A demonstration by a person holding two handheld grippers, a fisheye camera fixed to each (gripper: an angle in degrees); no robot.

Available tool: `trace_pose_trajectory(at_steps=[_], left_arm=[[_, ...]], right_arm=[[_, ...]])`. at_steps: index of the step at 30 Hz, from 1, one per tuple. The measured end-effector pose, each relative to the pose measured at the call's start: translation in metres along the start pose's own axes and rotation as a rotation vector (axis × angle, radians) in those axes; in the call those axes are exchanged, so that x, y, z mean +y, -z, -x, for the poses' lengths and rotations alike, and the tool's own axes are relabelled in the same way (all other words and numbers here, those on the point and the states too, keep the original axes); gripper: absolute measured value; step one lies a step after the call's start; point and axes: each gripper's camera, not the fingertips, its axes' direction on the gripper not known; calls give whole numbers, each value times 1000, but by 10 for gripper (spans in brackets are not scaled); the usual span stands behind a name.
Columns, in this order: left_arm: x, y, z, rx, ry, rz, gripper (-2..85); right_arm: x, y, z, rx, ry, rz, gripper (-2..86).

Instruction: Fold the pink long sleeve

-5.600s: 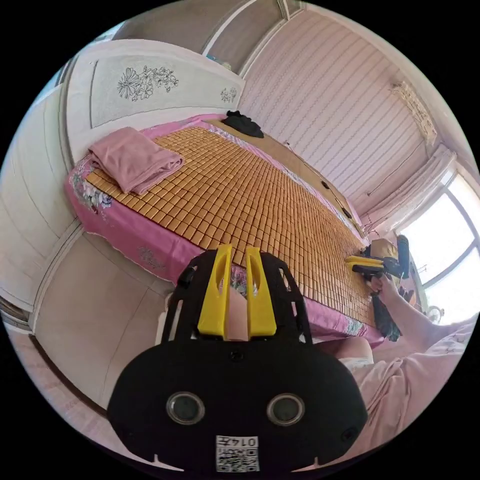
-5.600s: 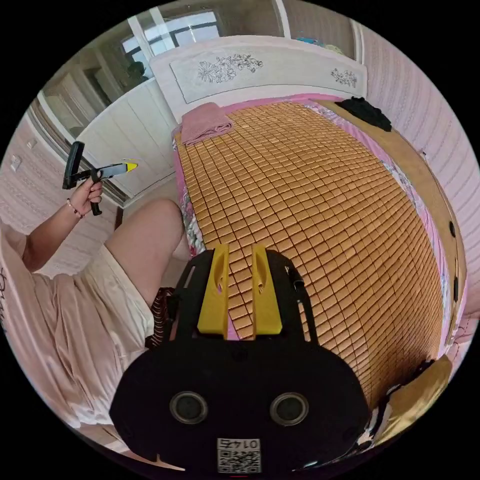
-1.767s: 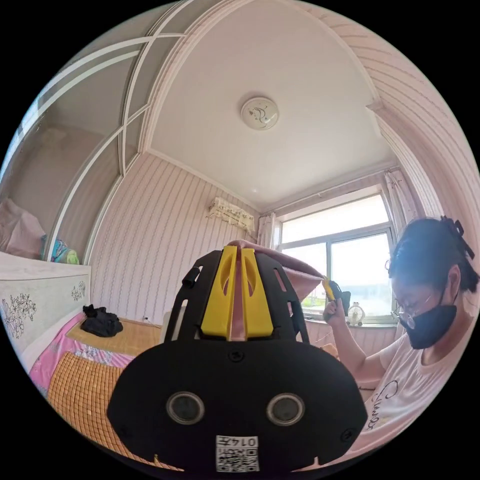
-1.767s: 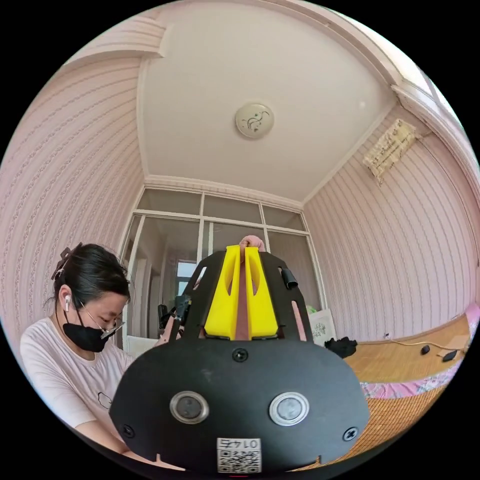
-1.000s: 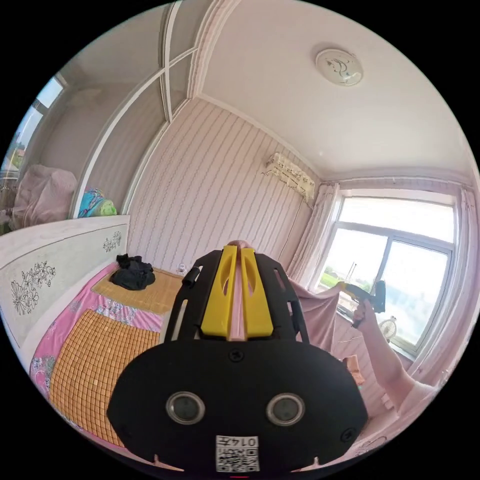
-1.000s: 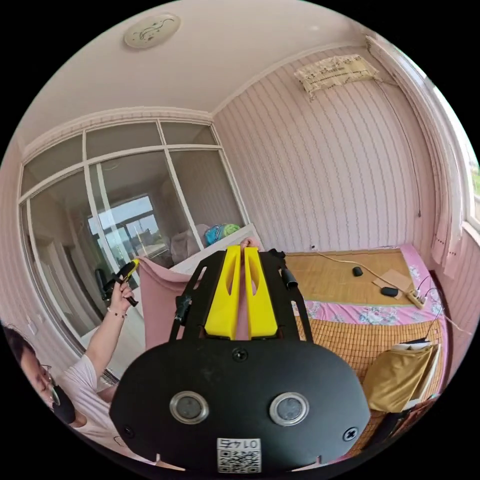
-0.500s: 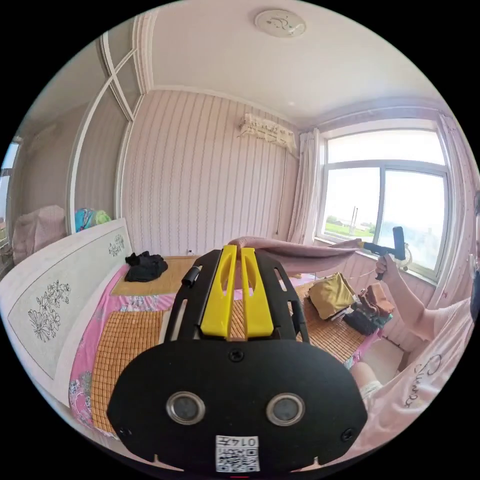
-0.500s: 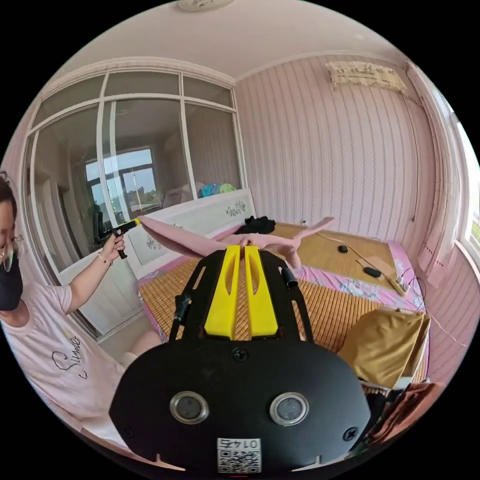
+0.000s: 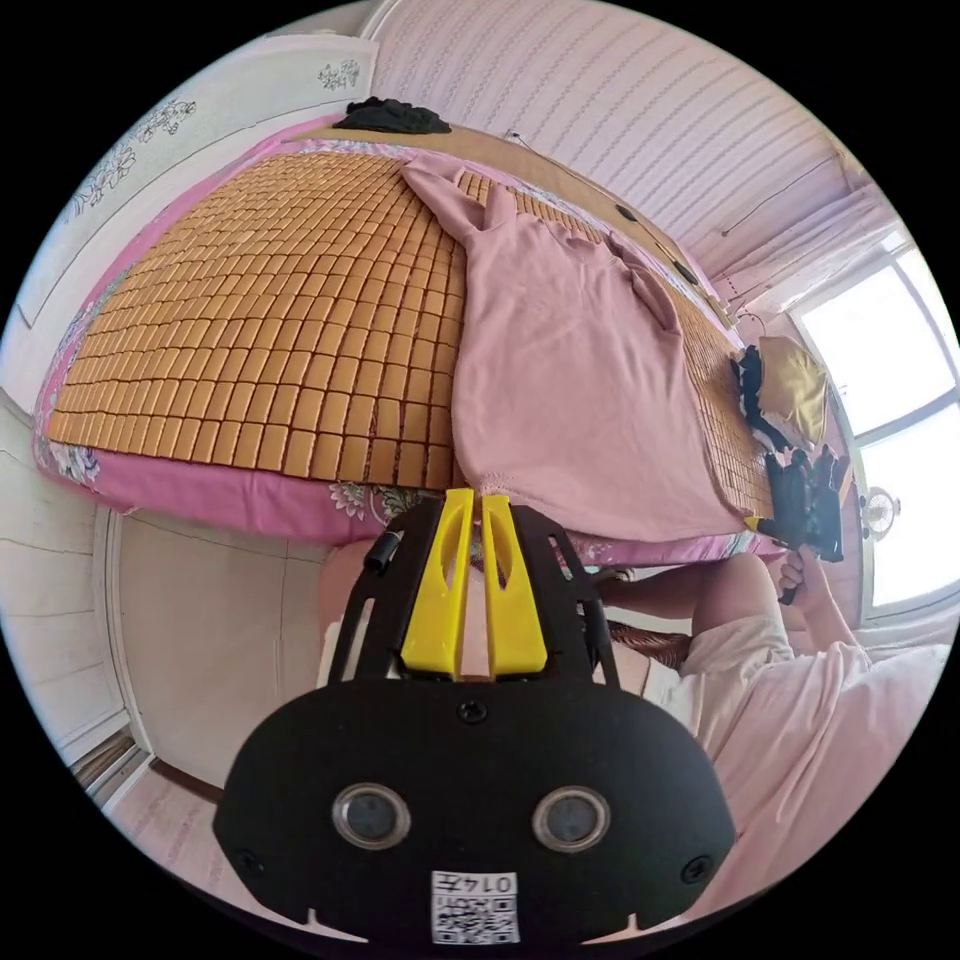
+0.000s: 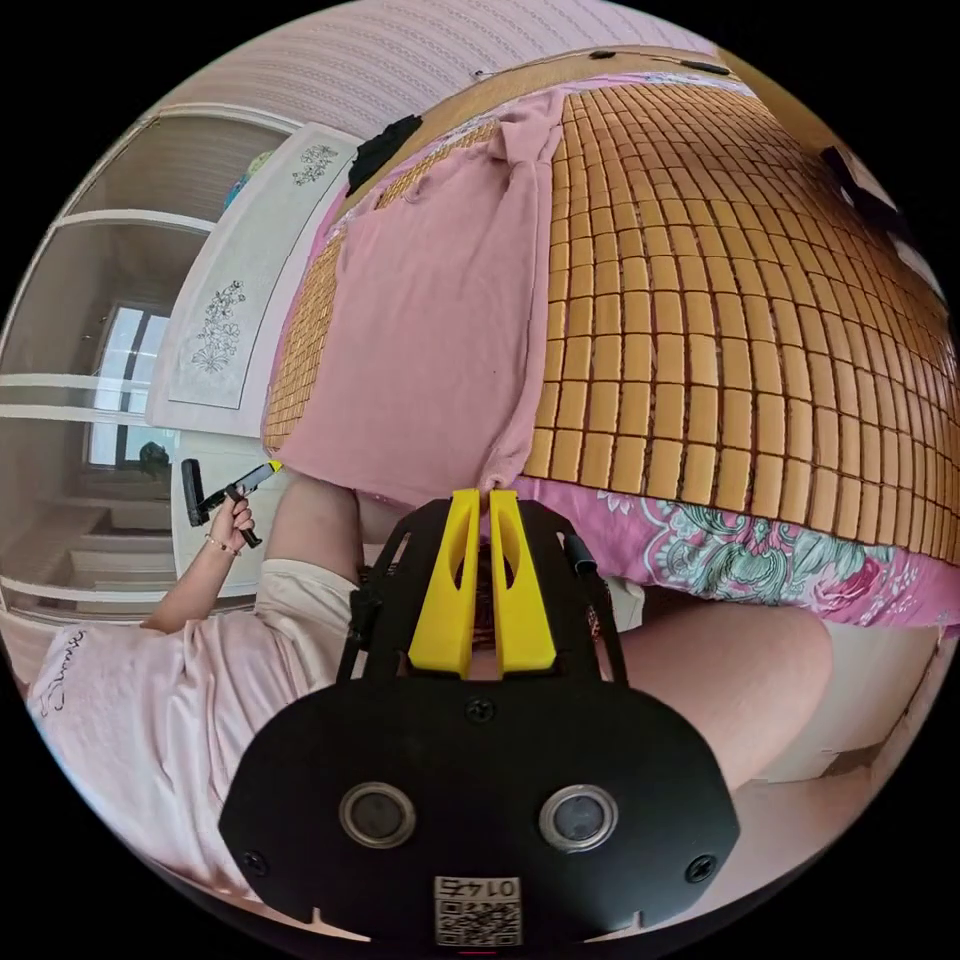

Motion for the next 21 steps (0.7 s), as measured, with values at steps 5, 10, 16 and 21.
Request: trace_pose_trajectory(at_steps=[5, 10, 16, 21], left_arm=[[7, -17, 25, 44, -10, -7, 1], [-12, -21, 57, 68, 26, -139, 63], [-81, -25, 31, 13, -201, -221, 67], [-170, -100, -19, 140, -379, -172, 66]], right_arm=[[-5, -15, 3, 17, 21, 45, 22], [-38, -15, -9, 37, -21, 28, 68], [-132, 30, -4, 217, 41, -178, 97], [-239, 39, -8, 237, 49, -274, 124]])
